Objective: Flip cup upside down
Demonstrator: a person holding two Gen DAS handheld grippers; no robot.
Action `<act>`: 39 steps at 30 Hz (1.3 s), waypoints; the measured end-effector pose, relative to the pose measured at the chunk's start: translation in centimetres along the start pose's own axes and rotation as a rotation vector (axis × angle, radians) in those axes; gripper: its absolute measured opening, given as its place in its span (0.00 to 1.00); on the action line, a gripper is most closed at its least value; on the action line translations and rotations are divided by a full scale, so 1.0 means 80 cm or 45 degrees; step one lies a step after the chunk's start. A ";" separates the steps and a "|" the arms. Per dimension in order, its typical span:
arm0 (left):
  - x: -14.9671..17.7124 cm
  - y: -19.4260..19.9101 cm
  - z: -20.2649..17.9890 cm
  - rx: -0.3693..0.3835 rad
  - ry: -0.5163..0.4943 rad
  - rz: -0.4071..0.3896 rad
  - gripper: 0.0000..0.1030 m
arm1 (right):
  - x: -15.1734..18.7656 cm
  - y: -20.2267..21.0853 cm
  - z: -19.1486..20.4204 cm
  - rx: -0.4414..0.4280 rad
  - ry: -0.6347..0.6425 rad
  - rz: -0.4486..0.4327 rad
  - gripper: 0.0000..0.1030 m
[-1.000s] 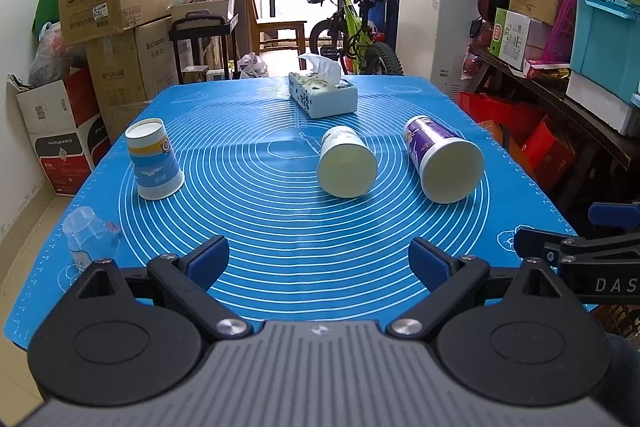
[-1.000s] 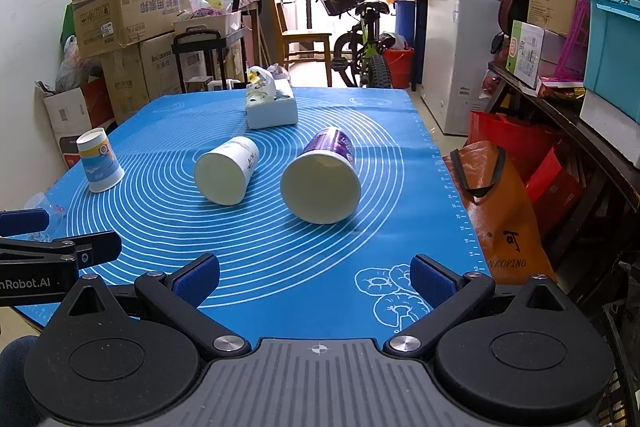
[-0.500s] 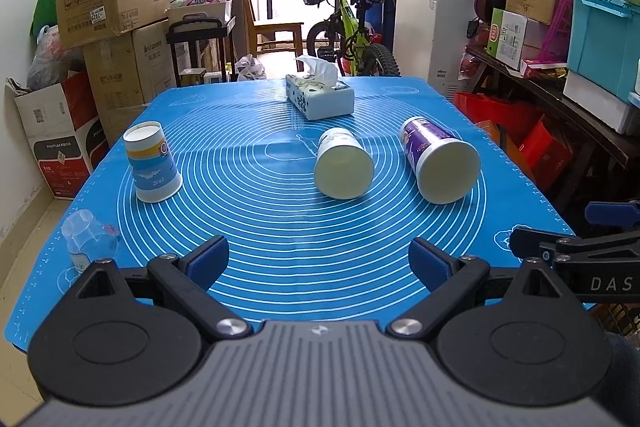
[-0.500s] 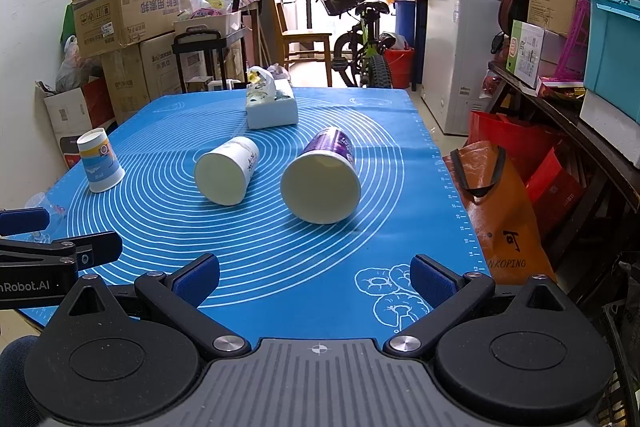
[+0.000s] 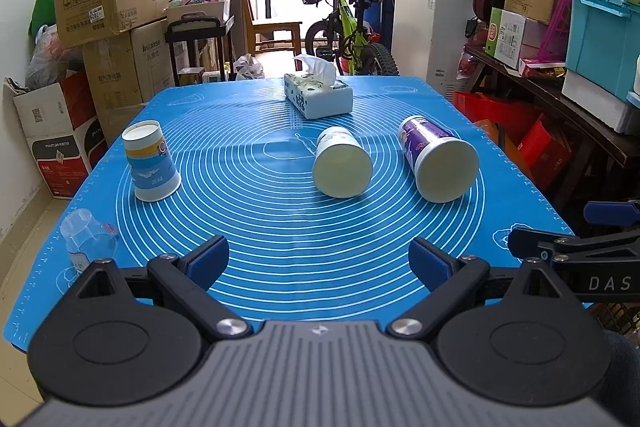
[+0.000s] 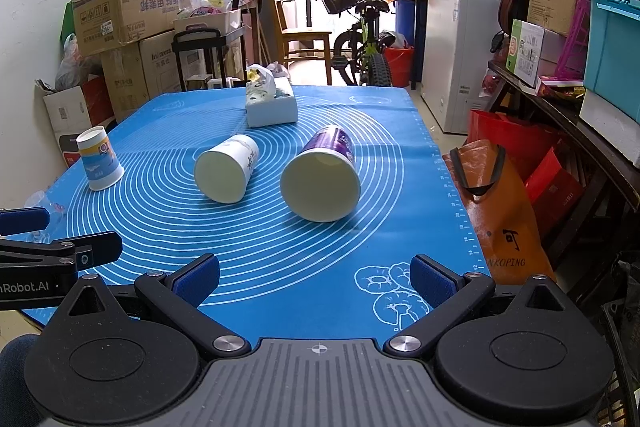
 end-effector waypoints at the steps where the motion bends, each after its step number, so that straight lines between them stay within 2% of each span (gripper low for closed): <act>1: 0.000 0.000 0.000 0.000 0.000 0.000 0.93 | 0.000 0.000 0.000 0.000 0.000 0.001 0.98; 33: 0.002 0.000 -0.004 0.003 -0.005 0.003 0.93 | 0.001 -0.002 -0.003 -0.002 0.000 0.006 0.98; 39: -0.008 -0.011 -0.009 0.002 -0.033 -0.016 0.93 | -0.008 -0.005 -0.014 -0.011 -0.040 -0.020 0.98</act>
Point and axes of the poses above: each gripper's, at about its wrist camera, not at the fingertips, and y roughly against the way its jaws point, z to its left, x to its underside, the point moved 5 cm from there along -y, roughly the way its jaws point, and after that the axes turned 2 degrees about y, right-handed, at the moved point
